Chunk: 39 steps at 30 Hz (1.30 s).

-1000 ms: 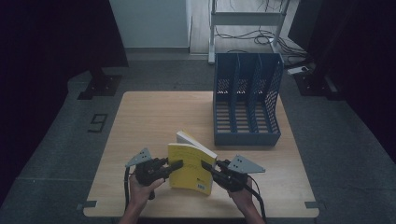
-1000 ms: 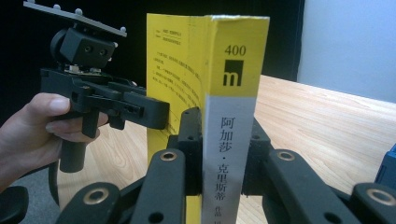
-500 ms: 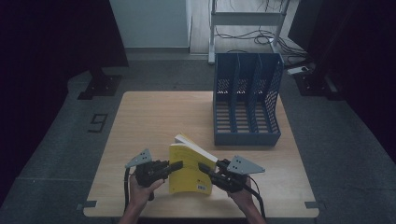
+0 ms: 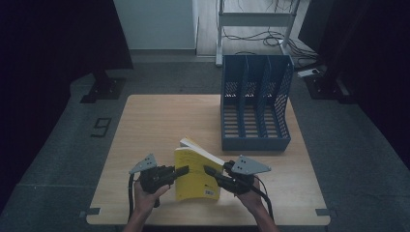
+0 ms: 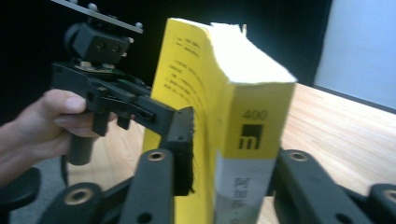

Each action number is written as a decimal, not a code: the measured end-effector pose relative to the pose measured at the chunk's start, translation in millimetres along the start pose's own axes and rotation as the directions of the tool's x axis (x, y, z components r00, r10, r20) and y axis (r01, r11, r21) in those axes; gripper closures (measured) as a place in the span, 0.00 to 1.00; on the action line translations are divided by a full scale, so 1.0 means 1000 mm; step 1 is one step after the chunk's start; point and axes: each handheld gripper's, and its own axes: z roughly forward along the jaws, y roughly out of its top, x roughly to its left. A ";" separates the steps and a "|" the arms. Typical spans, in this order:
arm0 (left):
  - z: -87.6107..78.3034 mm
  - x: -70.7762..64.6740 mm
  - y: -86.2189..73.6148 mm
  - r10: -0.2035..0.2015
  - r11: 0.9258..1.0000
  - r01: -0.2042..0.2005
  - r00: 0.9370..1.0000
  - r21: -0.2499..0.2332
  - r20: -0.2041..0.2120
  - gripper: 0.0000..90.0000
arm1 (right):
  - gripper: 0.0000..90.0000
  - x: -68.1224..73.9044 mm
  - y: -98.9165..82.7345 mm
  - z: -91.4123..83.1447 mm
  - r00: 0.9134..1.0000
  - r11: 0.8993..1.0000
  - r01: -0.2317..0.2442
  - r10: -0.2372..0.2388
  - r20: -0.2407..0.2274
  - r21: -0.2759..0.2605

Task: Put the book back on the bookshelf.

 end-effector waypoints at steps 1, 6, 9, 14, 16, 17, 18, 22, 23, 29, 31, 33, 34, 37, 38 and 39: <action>0.000 0.000 0.000 0.001 1.000 -0.001 1.000 -0.003 -0.002 0.86 | 0.82 0.000 0.001 0.000 1.000 1.000 0.005 -0.005 0.008 0.006; 0.002 0.004 -0.002 -0.023 1.000 0.022 0.999 -0.016 -0.029 0.76 | 0.83 0.000 0.004 0.003 0.999 1.000 0.016 -0.017 0.034 0.027; 0.005 0.002 -0.002 -0.014 1.000 0.013 0.999 -0.017 -0.041 0.71 | 0.83 0.006 0.003 0.000 0.997 0.999 0.043 -0.045 0.064 0.027; 0.006 0.001 -0.003 -0.013 1.000 0.011 0.998 -0.029 -0.059 0.66 | 0.83 0.011 0.003 -0.008 0.993 0.997 0.060 -0.064 0.101 0.040; 0.006 0.002 -0.004 -0.016 0.999 0.014 0.998 -0.032 -0.059 0.67 | 0.83 0.010 0.002 -0.010 0.994 0.998 0.039 -0.043 0.105 0.041; 0.007 0.001 -0.004 -0.016 0.999 0.014 0.998 -0.033 -0.060 0.67 | 0.83 0.009 0.002 -0.010 0.994 0.999 0.034 -0.038 0.100 0.038; 0.007 0.001 -0.004 -0.013 0.999 0.011 0.998 -0.032 -0.063 0.67 | 0.82 0.009 0.002 -0.010 0.995 0.999 0.034 -0.037 0.095 0.038; 0.008 0.002 -0.004 -0.006 1.000 0.004 0.999 -0.029 -0.054 0.67 | 0.79 0.007 0.003 -0.010 0.998 0.999 0.021 -0.023 0.052 0.033; 0.008 0.001 -0.004 -0.004 1.000 0.003 0.999 -0.030 -0.053 0.67 | 0.77 0.007 0.003 -0.010 0.999 1.000 0.014 -0.015 0.039 0.028; 0.008 0.001 -0.004 0.000 1.000 -0.002 0.999 -0.031 -0.054 0.69 | 0.77 0.005 0.002 -0.001 0.999 1.000 0.003 -0.004 0.036 0.028; 0.008 0.001 -0.004 0.001 1.000 -0.003 0.999 -0.030 -0.054 0.69 | 0.77 0.006 0.000 0.005 0.999 0.999 0.007 -0.009 0.045 0.040; 0.008 0.001 -0.004 0.001 1.000 -0.003 0.999 -0.029 -0.053 0.69 | 0.78 0.007 -0.001 0.009 0.998 0.999 0.016 -0.019 0.058 0.050; 0.008 0.001 -0.004 0.001 1.000 -0.002 0.999 -0.029 -0.053 0.69 | 0.79 0.007 -0.001 0.010 0.998 0.999 0.019 -0.022 0.060 0.049; 0.008 0.001 -0.004 -0.001 0.999 0.000 0.998 -0.032 -0.057 0.68 | 0.81 0.007 0.000 0.009 0.997 0.998 0.034 -0.037 0.061 0.050; 0.009 0.001 -0.004 0.000 0.999 -0.002 0.998 -0.033 -0.059 0.68 | 0.82 0.008 0.000 0.009 0.997 0.998 0.039 -0.043 0.065 0.050; 0.009 0.001 -0.004 0.002 0.999 -0.005 0.998 -0.034 -0.062 0.67 | 0.82 0.008 0.000 0.009 0.997 0.998 0.042 -0.046 0.066 0.049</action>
